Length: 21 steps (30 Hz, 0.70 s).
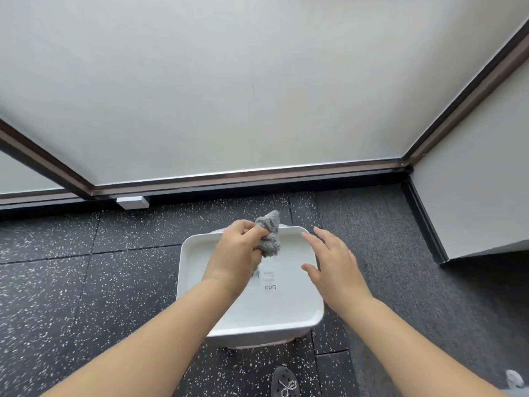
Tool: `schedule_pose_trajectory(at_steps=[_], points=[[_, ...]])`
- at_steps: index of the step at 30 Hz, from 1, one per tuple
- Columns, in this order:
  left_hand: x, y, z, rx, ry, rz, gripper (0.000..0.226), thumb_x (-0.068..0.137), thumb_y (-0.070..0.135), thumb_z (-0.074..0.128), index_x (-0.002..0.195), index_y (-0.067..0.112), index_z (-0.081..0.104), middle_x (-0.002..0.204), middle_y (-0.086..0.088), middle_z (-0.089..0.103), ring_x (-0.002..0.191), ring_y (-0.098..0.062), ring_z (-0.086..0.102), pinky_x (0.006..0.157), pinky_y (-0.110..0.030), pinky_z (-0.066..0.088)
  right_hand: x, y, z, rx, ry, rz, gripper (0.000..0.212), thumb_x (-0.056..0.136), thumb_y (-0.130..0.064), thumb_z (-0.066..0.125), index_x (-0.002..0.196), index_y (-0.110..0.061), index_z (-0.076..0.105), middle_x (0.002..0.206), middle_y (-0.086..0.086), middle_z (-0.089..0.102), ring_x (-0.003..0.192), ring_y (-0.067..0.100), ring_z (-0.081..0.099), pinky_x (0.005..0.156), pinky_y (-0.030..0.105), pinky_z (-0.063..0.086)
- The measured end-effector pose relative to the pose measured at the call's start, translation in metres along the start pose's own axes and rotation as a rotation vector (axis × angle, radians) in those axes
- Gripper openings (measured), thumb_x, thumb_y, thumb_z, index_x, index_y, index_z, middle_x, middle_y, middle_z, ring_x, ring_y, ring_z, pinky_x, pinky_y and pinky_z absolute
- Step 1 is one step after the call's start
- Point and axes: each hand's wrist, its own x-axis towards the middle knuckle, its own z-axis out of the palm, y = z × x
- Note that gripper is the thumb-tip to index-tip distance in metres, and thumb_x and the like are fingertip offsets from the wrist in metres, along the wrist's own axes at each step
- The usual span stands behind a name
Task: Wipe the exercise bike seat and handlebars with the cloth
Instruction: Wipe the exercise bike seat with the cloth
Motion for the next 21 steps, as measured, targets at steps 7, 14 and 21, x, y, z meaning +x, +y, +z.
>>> schedule_pose_trajectory(at_steps=[7,14,21], points=[[0.002,0.093,-0.107,-0.026,0.087,0.138,0.033,0.081,0.008,0.063,0.111,0.02,0.067,0.118,0.001,0.057,0.101,-0.012,0.052,0.08,-0.013,0.036,-0.031,-0.039,-0.127,0.098,0.198,-0.037,0.06,0.092,-0.029,0.055,0.145,-0.033,0.029,0.151,-0.01,0.032,0.14,0.011,0.025,0.115,0.035,0.025],[-0.006,0.153,-0.179,0.036,0.088,0.308,0.035,0.078,0.01,0.065,0.112,0.02,0.067,0.116,-0.002,0.06,0.103,-0.024,0.058,0.086,-0.021,0.038,-0.1,-0.053,-0.21,0.055,0.376,0.071,0.059,0.091,-0.031,0.057,0.144,-0.03,0.032,0.147,-0.008,0.036,0.136,0.015,0.032,0.113,0.035,0.028],[-0.039,0.197,-0.185,0.026,-0.021,0.557,0.037,0.076,0.009,0.066,0.112,0.019,0.066,0.116,-0.007,0.059,0.104,-0.026,0.057,0.081,-0.017,0.032,-0.209,-0.06,-0.211,0.07,0.516,0.317,0.059,0.092,-0.036,0.053,0.146,-0.033,0.028,0.15,-0.008,0.032,0.137,0.016,0.03,0.112,0.036,0.027]])
